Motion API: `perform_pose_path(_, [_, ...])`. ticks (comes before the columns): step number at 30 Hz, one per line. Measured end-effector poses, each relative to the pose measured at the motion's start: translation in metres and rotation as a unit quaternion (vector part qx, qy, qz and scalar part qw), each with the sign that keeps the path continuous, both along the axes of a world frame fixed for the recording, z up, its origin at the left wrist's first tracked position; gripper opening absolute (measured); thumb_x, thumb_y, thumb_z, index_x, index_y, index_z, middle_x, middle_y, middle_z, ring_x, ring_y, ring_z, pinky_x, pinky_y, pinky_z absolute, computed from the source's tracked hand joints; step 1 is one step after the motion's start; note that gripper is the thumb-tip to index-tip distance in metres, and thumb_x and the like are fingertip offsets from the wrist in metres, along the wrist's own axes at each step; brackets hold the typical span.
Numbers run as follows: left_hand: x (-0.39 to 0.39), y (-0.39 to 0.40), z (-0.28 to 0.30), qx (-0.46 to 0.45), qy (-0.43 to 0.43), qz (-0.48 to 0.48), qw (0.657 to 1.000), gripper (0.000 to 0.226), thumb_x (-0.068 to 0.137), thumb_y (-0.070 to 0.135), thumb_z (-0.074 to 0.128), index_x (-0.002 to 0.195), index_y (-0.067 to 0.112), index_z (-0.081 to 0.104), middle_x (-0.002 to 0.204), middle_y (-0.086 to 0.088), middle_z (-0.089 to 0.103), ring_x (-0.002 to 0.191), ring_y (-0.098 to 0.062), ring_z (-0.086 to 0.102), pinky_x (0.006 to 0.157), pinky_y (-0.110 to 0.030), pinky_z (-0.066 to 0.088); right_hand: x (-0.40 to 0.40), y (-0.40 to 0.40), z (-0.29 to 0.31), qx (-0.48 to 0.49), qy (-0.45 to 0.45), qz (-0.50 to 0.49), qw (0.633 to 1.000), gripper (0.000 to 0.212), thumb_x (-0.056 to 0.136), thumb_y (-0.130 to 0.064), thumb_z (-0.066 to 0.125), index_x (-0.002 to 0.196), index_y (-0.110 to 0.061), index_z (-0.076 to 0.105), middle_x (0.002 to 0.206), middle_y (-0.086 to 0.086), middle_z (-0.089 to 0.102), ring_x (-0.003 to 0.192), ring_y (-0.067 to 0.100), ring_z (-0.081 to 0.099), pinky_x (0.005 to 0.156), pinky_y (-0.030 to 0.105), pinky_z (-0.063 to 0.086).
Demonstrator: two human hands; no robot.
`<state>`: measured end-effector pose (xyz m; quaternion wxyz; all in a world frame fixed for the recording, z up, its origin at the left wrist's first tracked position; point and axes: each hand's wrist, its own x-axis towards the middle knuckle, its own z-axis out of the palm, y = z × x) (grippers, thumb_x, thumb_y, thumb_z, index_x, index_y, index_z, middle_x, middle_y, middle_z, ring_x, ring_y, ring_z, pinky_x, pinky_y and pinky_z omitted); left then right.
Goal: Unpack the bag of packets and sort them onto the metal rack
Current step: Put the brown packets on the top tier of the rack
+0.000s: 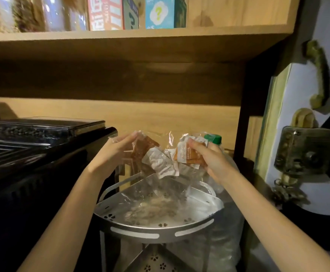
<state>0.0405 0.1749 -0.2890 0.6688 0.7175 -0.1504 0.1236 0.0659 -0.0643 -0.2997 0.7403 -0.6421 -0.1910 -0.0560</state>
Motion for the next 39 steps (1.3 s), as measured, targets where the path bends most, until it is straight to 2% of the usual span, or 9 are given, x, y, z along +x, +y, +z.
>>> perform_pose_path(4, [0.000, -0.002, 0.013, 0.008, -0.010, 0.006, 1.000, 0.038, 0.075, 0.047, 0.057, 0.098, 0.020, 0.070, 0.105, -0.003, 0.072, 0.100, -0.022, 0.066, 0.092, -0.041, 0.047, 0.000, -0.006, 0.013, 0.022, 0.000, -0.036, 0.999, 0.020, 0.079, -0.026, 0.067, 0.094, -0.012, 0.062, 0.080, 0.005, 0.068, 0.065, 0.014, 0.067, 0.065, 0.030, 0.055])
perform_pose_path(14, [-0.001, -0.007, 0.033, -0.026, -0.044, -0.003, 0.999, 0.026, 0.082, 0.035, 0.056, 0.093, 0.015, 0.069, 0.094, -0.005, 0.075, 0.089, -0.019, 0.071, 0.076, -0.026, 0.055, -0.013, -0.015, 0.034, 0.013, -0.033, -0.036, 0.999, 0.011, 0.085, -0.020, 0.060, 0.086, -0.017, 0.071, 0.084, 0.000, 0.071, 0.075, 0.010, 0.065, 0.061, 0.018, 0.053])
perform_pose_path(17, [0.002, -0.007, 0.037, -0.061, -0.061, 0.030, 0.996, 0.018, 0.085, 0.028, 0.057, 0.086, 0.016, 0.071, 0.085, -0.003, 0.076, 0.084, -0.019, 0.072, 0.078, -0.030, 0.055, -0.011, -0.014, 0.037, 0.007, -0.035, -0.047, 0.998, 0.010, 0.082, -0.021, 0.064, 0.087, -0.017, 0.072, 0.096, 0.008, 0.071, 0.094, 0.023, 0.065, 0.084, 0.034, 0.050])
perform_pose_path(19, [0.000, -0.010, 0.038, -0.020, -0.064, 0.029, 0.997, 0.019, 0.086, 0.028, 0.058, 0.088, 0.015, 0.072, 0.084, -0.005, 0.076, 0.084, -0.021, 0.072, 0.077, -0.029, 0.056, -0.009, -0.011, 0.037, -0.031, -0.052, -0.084, 0.995, 0.005, 0.080, -0.023, 0.067, 0.078, -0.022, 0.072, 0.091, 0.001, 0.072, 0.102, 0.024, 0.063, 0.095, 0.038, 0.045])
perform_pose_path(22, [-0.001, -0.013, 0.041, -0.027, -0.064, 0.034, 0.997, 0.023, 0.086, 0.030, 0.057, 0.093, 0.013, 0.071, 0.088, -0.005, 0.075, 0.083, -0.017, 0.072, 0.072, -0.023, 0.057, -0.010, -0.012, 0.039, -0.034, -0.064, -0.084, 0.994, 0.010, 0.085, -0.019, 0.062, 0.086, -0.015, 0.072, 0.082, 0.000, 0.073, 0.083, 0.016, 0.069, 0.080, 0.025, 0.053])
perform_pose_path(31, [-0.007, -0.008, 0.052, -0.082, -0.064, 0.018, 0.994, 0.022, 0.087, 0.027, 0.055, 0.093, 0.011, 0.068, 0.088, -0.004, 0.075, 0.079, -0.017, 0.072, 0.071, -0.026, 0.057, -0.012, -0.018, 0.054, 0.008, -0.058, -0.041, 0.997, 0.010, 0.087, -0.016, 0.059, 0.088, -0.010, 0.067, 0.084, 0.007, 0.073, 0.073, 0.015, 0.071, 0.069, 0.027, 0.057])
perform_pose_path(33, [-0.010, -0.007, 0.055, -0.082, -0.062, 0.001, 0.995, 0.023, 0.087, 0.028, 0.054, 0.094, 0.012, 0.068, 0.087, -0.005, 0.075, 0.080, -0.018, 0.072, 0.072, -0.028, 0.056, -0.011, -0.020, 0.054, 0.022, -0.057, -0.032, 0.998, 0.016, 0.086, -0.017, 0.060, 0.097, -0.007, 0.065, 0.089, 0.009, 0.072, 0.077, 0.016, 0.072, 0.072, 0.028, 0.057])
perform_pose_path(36, [-0.011, -0.010, 0.057, -0.099, -0.069, -0.018, 0.993, 0.023, 0.086, 0.029, 0.054, 0.094, 0.013, 0.068, 0.083, -0.003, 0.076, 0.078, -0.017, 0.072, 0.070, -0.025, 0.056, -0.008, -0.023, 0.044, 0.066, -0.042, 0.035, 0.996, 0.051, 0.071, -0.029, 0.071, 0.114, -0.004, 0.059, 0.095, 0.011, 0.072, 0.086, 0.020, 0.071, 0.074, 0.027, 0.058])
perform_pose_path(39, [-0.011, -0.016, 0.057, -0.091, -0.073, -0.019, 0.993, 0.025, 0.087, 0.029, 0.053, 0.098, 0.012, 0.067, 0.084, -0.003, 0.075, 0.079, -0.017, 0.072, 0.070, -0.025, 0.056, -0.007, -0.030, 0.021, -0.010, -0.007, 0.117, 0.993, 0.078, 0.053, -0.040, 0.083, 0.121, -0.011, 0.055, 0.112, 0.011, 0.069, 0.104, 0.024, 0.066, 0.084, 0.029, 0.055])
